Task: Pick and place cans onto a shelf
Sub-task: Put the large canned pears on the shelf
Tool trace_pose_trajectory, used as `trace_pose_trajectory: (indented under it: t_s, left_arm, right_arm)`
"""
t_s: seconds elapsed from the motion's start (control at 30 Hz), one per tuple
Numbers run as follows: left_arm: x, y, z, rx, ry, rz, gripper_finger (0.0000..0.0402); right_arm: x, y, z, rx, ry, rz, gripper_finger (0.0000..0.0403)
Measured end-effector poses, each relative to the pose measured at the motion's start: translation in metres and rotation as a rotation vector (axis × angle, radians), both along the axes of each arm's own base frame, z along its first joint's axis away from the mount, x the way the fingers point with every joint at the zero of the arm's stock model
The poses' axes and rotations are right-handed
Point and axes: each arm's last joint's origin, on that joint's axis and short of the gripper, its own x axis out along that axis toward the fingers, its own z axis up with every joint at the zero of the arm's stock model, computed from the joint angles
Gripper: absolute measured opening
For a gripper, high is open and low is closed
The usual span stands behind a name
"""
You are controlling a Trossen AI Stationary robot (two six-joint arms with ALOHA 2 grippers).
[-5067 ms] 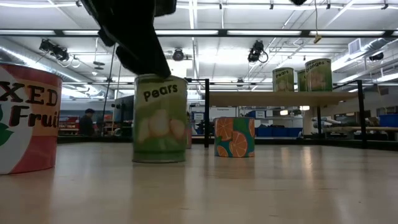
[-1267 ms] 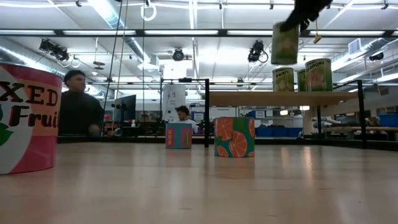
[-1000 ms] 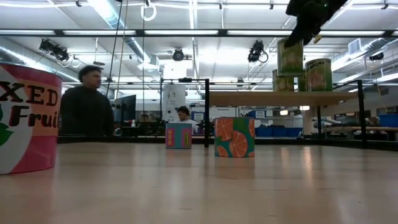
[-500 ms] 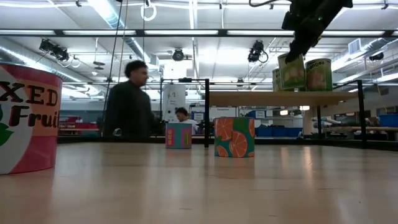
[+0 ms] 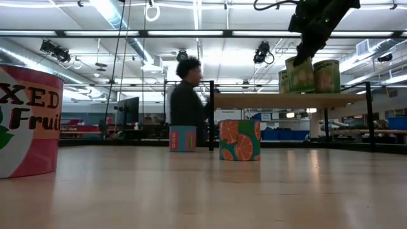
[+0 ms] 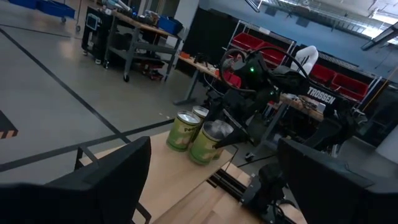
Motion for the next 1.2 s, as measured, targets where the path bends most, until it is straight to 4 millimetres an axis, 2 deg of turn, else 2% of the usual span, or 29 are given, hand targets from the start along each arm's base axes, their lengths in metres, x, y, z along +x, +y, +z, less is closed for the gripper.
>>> trace_pose_trajectory:
  t_s: [0.5, 0.87, 1.2]
  left_arm:
    - [0.0, 0.0, 0.0, 0.007, 0.004, -0.001, 0.0355]
    - [0.0, 0.0, 0.0, 0.008, 0.005, 0.0, 0.0355]
    - [0.0, 0.0, 0.0, 0.009, 0.007, 0.0, 0.0355]
  right_arm:
    - [0.0, 0.0, 0.0, -0.013, 0.017, -0.016, 0.0363]
    - [-0.001, -0.001, 0.0, -0.029, 0.038, -0.042, 0.0364]
    - [-0.002, 0.0, 0.016, -0.064, 0.011, -0.058, 0.0364]
